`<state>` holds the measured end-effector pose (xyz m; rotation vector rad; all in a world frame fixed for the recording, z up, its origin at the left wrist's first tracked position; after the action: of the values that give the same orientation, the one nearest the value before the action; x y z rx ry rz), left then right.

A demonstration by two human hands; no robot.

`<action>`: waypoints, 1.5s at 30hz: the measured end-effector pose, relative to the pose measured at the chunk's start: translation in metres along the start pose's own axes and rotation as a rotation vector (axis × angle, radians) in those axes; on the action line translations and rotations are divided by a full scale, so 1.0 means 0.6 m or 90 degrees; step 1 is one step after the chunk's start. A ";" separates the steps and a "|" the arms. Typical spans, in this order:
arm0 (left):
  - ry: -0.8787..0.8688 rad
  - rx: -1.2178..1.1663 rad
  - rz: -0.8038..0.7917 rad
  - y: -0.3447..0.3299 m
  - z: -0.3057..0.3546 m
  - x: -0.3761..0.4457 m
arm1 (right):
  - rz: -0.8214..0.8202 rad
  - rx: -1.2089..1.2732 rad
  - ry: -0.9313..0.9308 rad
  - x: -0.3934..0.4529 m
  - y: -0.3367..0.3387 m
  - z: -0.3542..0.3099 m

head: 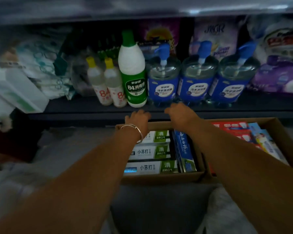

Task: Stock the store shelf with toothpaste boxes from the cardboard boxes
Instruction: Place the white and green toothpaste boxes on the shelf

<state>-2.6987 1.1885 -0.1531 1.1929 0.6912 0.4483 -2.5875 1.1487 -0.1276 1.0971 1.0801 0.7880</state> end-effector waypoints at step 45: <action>0.034 -0.104 -0.163 -0.175 -0.104 0.092 | -0.182 -0.121 0.156 0.062 -0.156 -0.059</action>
<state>-2.7066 1.2336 -0.2792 0.9270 0.8252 0.3163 -2.6104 1.1659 -0.2303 0.6795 1.3050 0.7895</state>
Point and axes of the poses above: each hand's wrist, its own x-axis towards the middle knuckle, its own y-axis out of the back of the hand, z = x × y, the point moved 7 cm from there along x, towards the middle knuckle, and after that the axes turned 14 degrees about -y, right-handed, at the moved point
